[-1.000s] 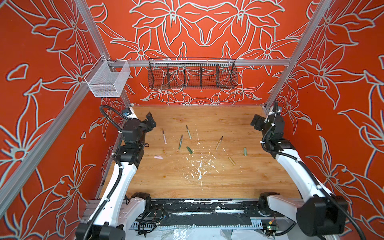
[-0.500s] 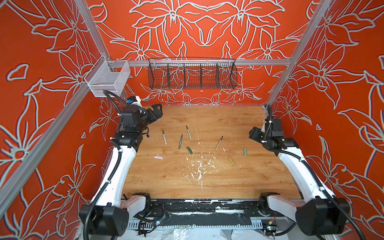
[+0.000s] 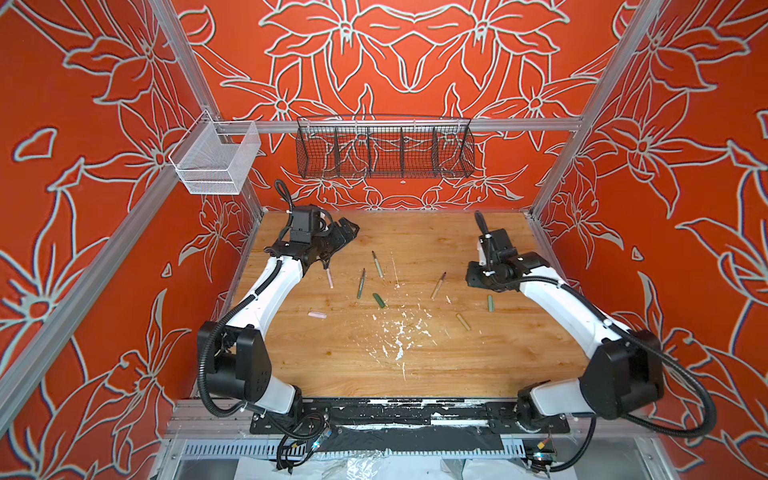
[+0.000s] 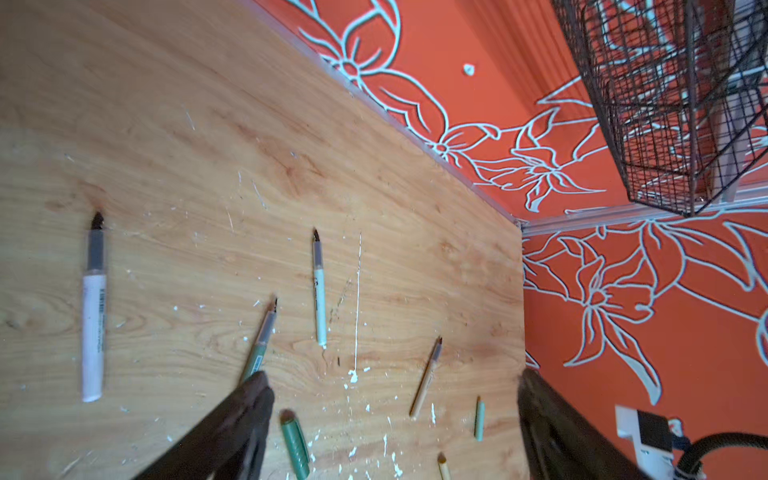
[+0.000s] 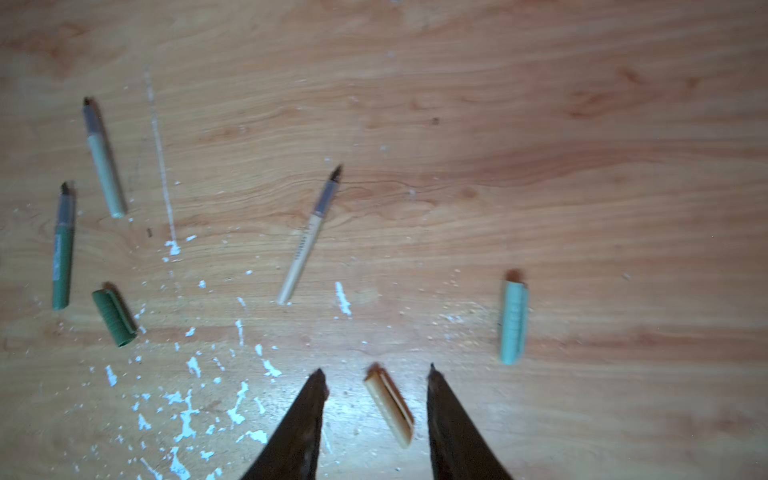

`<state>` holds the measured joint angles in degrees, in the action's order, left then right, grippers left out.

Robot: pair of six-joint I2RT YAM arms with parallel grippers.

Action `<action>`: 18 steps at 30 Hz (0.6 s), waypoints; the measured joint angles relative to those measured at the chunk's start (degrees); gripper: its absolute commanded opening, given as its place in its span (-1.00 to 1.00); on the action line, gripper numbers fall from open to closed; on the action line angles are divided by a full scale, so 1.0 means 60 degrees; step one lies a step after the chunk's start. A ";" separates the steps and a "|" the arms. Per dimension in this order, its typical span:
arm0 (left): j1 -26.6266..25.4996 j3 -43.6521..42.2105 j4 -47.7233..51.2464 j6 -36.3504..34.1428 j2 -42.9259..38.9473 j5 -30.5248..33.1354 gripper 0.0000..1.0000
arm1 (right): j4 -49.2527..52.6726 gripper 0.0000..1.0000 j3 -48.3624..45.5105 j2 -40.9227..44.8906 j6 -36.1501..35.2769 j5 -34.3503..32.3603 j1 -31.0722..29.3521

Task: Insert the pens into the pen caps
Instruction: 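Raise both arms and move the right gripper over the pale green pen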

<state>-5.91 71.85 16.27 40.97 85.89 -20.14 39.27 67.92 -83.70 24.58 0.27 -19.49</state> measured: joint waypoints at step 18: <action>0.0820 -0.0321 -0.0029 0.0619 -0.0055 -0.0484 0.79 | 0.0047 -0.35 0.6466 -0.7104 -0.0390 0.0055 -0.2659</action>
<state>-0.99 69.93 16.10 44.69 85.56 -23.05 39.55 106.72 -126.32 22.24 0.60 -35.44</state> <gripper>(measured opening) 0.894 0.317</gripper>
